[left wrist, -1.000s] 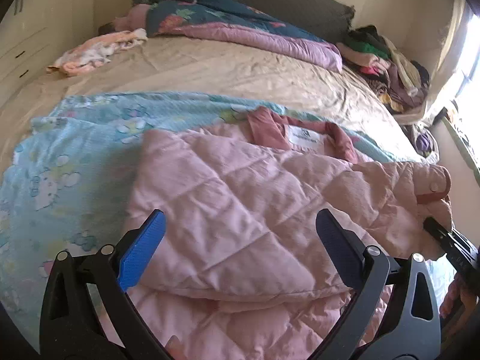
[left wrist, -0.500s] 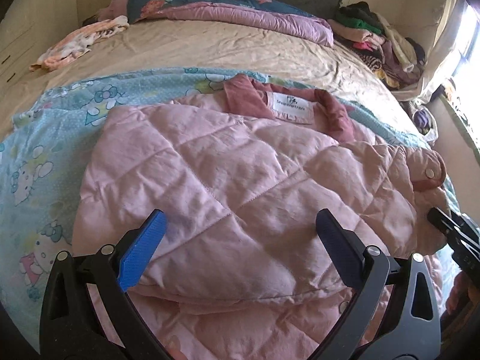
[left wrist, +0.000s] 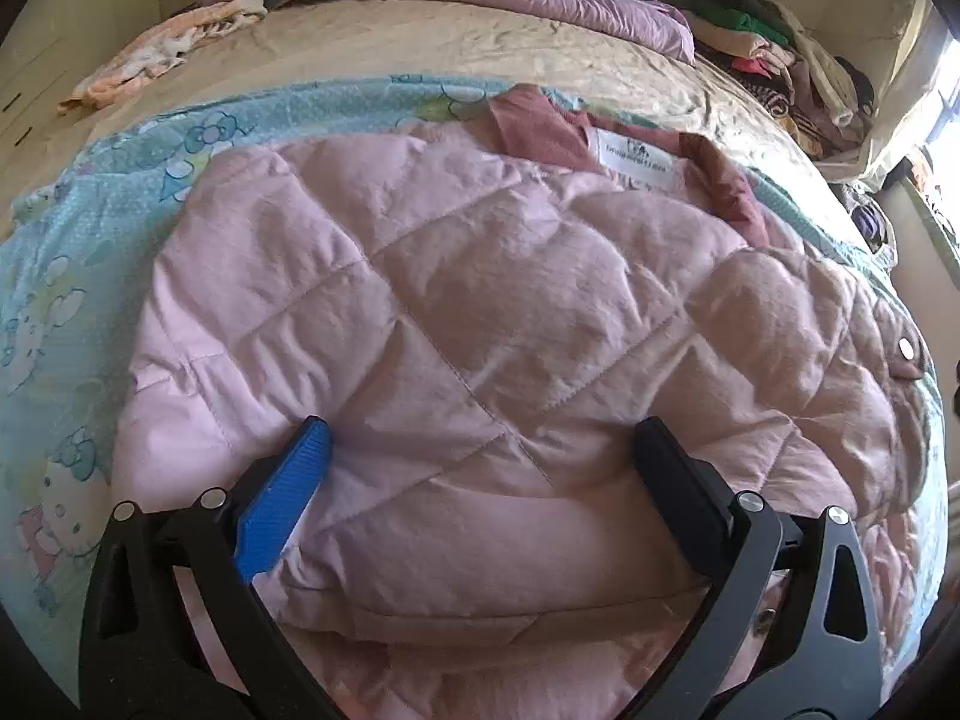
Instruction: Fold large clothes
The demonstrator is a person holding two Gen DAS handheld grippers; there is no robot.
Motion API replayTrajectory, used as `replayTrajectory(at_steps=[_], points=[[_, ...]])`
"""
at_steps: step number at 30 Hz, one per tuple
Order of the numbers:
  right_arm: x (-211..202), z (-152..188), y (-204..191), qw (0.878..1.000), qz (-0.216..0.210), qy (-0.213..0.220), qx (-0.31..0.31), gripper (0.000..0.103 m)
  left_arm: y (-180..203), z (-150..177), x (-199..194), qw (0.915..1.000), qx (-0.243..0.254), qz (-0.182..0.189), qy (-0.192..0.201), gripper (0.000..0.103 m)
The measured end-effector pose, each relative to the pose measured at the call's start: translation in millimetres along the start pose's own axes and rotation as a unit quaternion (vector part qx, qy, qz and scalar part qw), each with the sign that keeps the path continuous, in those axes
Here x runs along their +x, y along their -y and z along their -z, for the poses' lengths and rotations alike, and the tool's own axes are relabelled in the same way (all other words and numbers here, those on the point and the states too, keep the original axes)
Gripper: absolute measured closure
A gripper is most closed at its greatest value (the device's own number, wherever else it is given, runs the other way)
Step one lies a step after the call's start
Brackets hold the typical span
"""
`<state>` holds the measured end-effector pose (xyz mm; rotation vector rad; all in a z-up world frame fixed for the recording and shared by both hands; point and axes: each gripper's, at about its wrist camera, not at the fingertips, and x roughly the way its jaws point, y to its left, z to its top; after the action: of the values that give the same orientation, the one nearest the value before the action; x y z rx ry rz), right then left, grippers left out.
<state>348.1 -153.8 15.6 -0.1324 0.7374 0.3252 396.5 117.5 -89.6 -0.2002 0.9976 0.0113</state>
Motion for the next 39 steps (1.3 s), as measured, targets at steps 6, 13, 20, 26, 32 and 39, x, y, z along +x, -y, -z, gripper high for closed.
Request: replayTrajectory(at_steps=[6,13,20,26,32,39], points=[[28.9,-17.9,-32.3,0.999,-0.003,-0.030,-0.038,0.021,-3.7,2.0,5.0,1.0000,0.001,0.005,0.002,0.008],[92.8,-13.6,-48.1,0.994,-0.003,-0.108,-0.031,0.018,-5.5,2.1,6.1,0.9999,0.000,0.010,0.006,0.008],[115.5,8.3,-46.0,0.995,0.002,-0.102,-0.016,0.016,-2.3,5.0,0.6,0.9998,0.001,0.002,0.018,0.009],[110.3,11.4,-43.8,0.996,0.003,-0.090,-0.005,0.016,0.5,11.6,-19.4,0.9996,-0.004,0.005,0.028,0.009],[90.8,18.7,-48.7,0.997,0.003,-0.081,-0.006,0.016,1.9,18.7,-38.6,0.9992,-0.005,0.012,0.037,0.009],[66.5,27.4,-51.0,0.997,-0.015,-0.082,0.006,0.017,2.4,24.6,-54.9,0.9990,-0.005,0.017,0.042,0.009]])
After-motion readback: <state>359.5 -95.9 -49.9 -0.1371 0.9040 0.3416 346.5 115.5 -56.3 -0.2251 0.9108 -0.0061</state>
